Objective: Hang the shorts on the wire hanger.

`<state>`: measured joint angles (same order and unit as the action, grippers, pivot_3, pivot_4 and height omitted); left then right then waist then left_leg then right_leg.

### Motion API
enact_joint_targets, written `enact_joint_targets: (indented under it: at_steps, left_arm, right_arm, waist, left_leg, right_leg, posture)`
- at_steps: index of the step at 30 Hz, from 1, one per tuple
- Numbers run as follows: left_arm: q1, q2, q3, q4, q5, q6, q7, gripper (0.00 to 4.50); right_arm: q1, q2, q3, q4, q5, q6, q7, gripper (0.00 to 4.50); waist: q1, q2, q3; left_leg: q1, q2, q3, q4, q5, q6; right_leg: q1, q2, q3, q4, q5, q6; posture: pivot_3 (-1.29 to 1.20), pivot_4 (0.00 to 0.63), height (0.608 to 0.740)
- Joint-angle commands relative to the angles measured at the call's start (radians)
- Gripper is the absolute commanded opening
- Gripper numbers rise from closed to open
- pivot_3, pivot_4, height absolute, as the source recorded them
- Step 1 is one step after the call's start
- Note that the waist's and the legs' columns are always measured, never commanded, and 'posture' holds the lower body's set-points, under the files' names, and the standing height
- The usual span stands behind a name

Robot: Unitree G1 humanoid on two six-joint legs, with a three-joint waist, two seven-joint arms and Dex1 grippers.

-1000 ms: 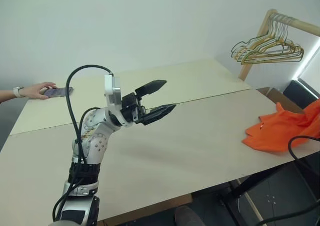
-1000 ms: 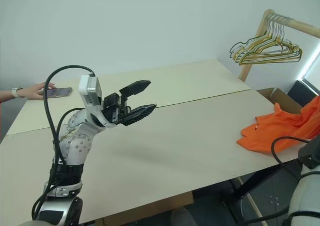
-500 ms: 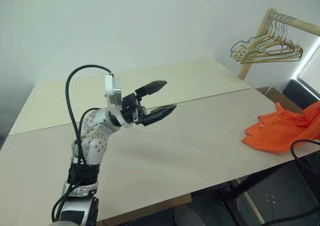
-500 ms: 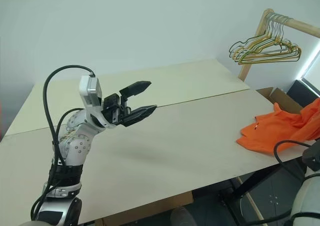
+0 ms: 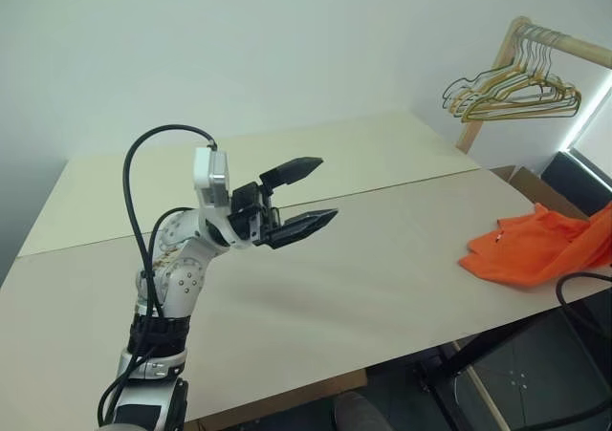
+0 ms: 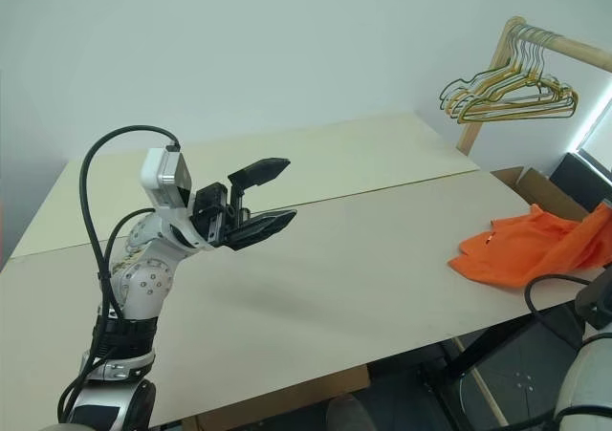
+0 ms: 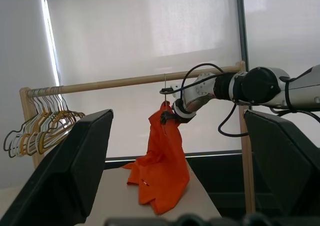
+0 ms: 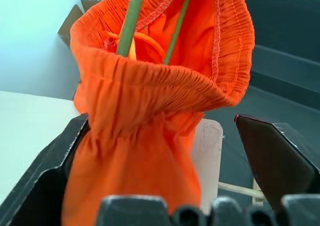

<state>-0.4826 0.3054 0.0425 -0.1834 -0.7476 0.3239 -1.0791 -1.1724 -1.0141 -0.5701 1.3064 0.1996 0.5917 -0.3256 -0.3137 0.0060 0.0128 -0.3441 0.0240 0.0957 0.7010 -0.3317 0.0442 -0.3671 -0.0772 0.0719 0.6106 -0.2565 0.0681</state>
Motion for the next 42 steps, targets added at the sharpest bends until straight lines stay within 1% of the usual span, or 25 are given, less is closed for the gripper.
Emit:
enact_joint_targets:
  at_steps: [1, 4, 6, 9, 13, 15, 19, 24, 27, 30, 31, 33, 35, 38, 42]
  left_arm:
    - [-0.006, 0.000, 0.010, -0.016, 0.003, -0.031, 0.005, 4.50]
    - [-0.003, 0.000, 0.006, -0.013, 0.009, -0.038, 0.008, 4.50]
    - [-0.003, 0.000, 0.005, -0.010, 0.011, -0.042, 0.010, 4.50]
    - [-0.002, 0.001, 0.005, -0.009, 0.013, -0.043, 0.008, 4.50]
    - [-0.005, 0.003, 0.003, -0.005, 0.017, -0.044, 0.005, 4.50]
    - [-0.007, 0.003, 0.003, -0.003, 0.018, -0.044, 0.002, 4.50]
    - [-0.009, 0.001, 0.003, 0.001, 0.021, -0.048, -0.002, 4.50]
    - [-0.010, 0.000, 0.003, 0.002, 0.025, -0.052, -0.001, 4.50]
    - [0.006, 0.020, 0.014, -0.010, 0.031, -0.053, 0.007, 4.50]
    - [0.045, 0.079, 0.053, -0.032, 0.040, -0.045, 0.013, 4.50]
    - [0.062, 0.104, 0.069, -0.041, 0.039, -0.040, 0.017, 4.50]
    - [0.085, 0.137, 0.088, -0.054, 0.033, -0.033, 0.028, 4.50]
    - [0.133, 0.186, 0.120, -0.067, 0.043, -0.028, 0.040, 4.50]
    - [0.187, 0.251, 0.149, -0.088, 0.061, -0.004, 0.070, 4.50]
    - [0.249, 0.317, 0.186, -0.129, 0.063, 0.020, 0.104, 4.50]
  right_arm:
    - [-0.027, -0.010, 0.018, -0.019, -0.002, -0.030, 0.004, 4.46]
    - [-0.035, -0.007, 0.052, -0.030, -0.023, -0.042, 0.006, 4.46]
    - [-0.030, -0.001, 0.139, -0.054, -0.099, -0.077, -0.007, 4.46]
    - [-0.037, 0.004, 0.226, -0.087, -0.170, -0.114, -0.041, 4.46]
    - [-0.060, -0.001, 0.270, -0.116, -0.214, -0.146, -0.101, 4.46]
    - [-0.080, -0.006, 0.307, -0.135, -0.244, -0.177, -0.077, 4.46]
    - [-0.099, 0.003, 0.343, -0.176, -0.264, -0.235, -0.037, 4.46]
    - [-0.091, 0.027, 0.394, -0.248, -0.291, -0.339, 0.036, 4.46]
    - [-0.058, 0.047, 0.431, -0.331, -0.302, -0.411, 0.146, 4.46]
    - [0.005, 0.067, 0.461, -0.464, -0.288, -0.476, 0.303, 4.46]
    - [0.034, 0.079, 0.467, -0.524, -0.273, -0.483, 0.366, 4.46]
    - [0.078, 0.093, 0.472, -0.611, -0.263, -0.480, 0.437, 4.46]
    - [0.149, 0.137, 0.483, -0.750, -0.203, -0.441, 0.565, 4.46]
    - [0.281, 0.168, 0.558, -0.982, -0.160, -0.406, 0.764, 4.46]
    - [0.427, 0.189, 0.636, -1.231, -0.122, -0.368, 0.941, 4.46]
  waist:
    - [0.000, 0.000, 0.000]
    - [0.000, 0.000, 0.000]
    - [0.000, 0.000, 0.000]
    - [0.000, 0.002, 0.001]
    - [0.000, 0.003, 0.002]
    - [0.000, 0.003, 0.002]
    - [0.000, 0.003, 0.002]
    - [0.000, 0.003, 0.002]
    - [-0.002, 0.003, 0.002]
    - [0.000, 0.003, 0.002]
    - [0.000, 0.003, 0.002]
    - [0.005, 0.003, 0.003]
    - [0.014, 0.003, 0.003]
    - [0.035, 0.003, 0.003]
    - [0.099, 0.002, 0.003]
  left_leg:
    - [0.000, 0.000, 0.000, 0.000, 0.000, 0.000]
    - [0.000, 0.000, 0.000, 0.000, 0.000, 0.000]
    - [0.000, 0.000, 0.000, 0.000, 0.000, 0.000]
    - [0.000, 0.000, 0.000, 0.000, 0.000, 0.000]
    - [0.000, 0.000, 0.000, 0.000, 0.001, -0.001]
    - [0.000, 0.000, 0.000, 0.000, 0.000, -0.001]
    - [0.001, 0.000, 0.000, 0.000, 0.000, -0.001]
    - [0.001, 0.000, 0.000, 0.000, 0.000, -0.001]
    - [0.001, 0.000, 0.000, 0.000, 0.000, -0.001]
    - [0.002, 0.002, 0.000, 0.000, 0.001, -0.001]
    - [0.002, 0.002, 0.000, 0.000, 0.001, -0.001]
    - [0.004, 0.004, 0.000, 0.000, 0.001, -0.002]
    - [0.007, 0.004, -0.001, 0.000, 0.001, -0.002]
    - [0.008, 0.006, -0.001, 0.000, 0.001, -0.001]
    - [0.007, 0.006, -0.002, 0.001, 0.001, -0.002]
  right_leg:
    - [0.000, 0.000, 0.000, 0.000, 0.000, 0.000]
    - [0.000, 0.000, 0.000, 0.000, 0.000, 0.000]
    - [0.000, 0.000, 0.000, 0.000, 0.000, 0.000]
    - [0.000, 0.000, 0.000, 0.000, 0.000, 0.000]
    - [0.000, 0.000, 0.000, 0.000, 0.000, 0.000]
    - [0.000, 0.000, 0.000, 0.000, 0.000, 0.000]
    - [0.000, 0.000, 0.000, 0.001, 0.000, 0.000]
    - [0.000, 0.000, 0.000, 0.000, 0.000, 0.000]
    - [0.000, 0.000, 0.001, 0.001, 0.000, 0.000]
    - [0.000, 0.001, 0.000, 0.002, 0.000, 0.000]
    - [0.000, 0.001, 0.000, 0.002, 0.000, 0.000]
    - [0.000, 0.001, 0.000, 0.003, 0.000, 0.000]
    - [0.000, 0.000, 0.000, 0.004, 0.000, 0.000]
    - [0.000, 0.001, -0.001, 0.004, 0.001, 0.000]
    - [-0.004, 0.000, -0.002, 0.006, 0.001, 0.000]
  posture:
    - [-0.24, 0.000, 0.740]
    - [-0.24, 0.000, 0.740]
    - [-0.24, 0.000, 0.740]
    - [-0.24, 0.000, 0.740]
    - [-0.24, 0.000, 0.740]
    - [-0.25, 0.000, 0.740]
    - [-0.25, 0.000, 0.740]
    - [-0.24, 0.000, 0.740]
    - [-0.22, 0.000, 0.740]
    - [-0.19, 0.000, 0.740]
    - [-0.18, 0.000, 0.740]
    - [-0.18, 0.000, 0.740]
    - [-0.16, 0.000, 0.740]
    - [-0.13, 0.000, 0.740]
    - [-0.07, 0.000, 0.740]
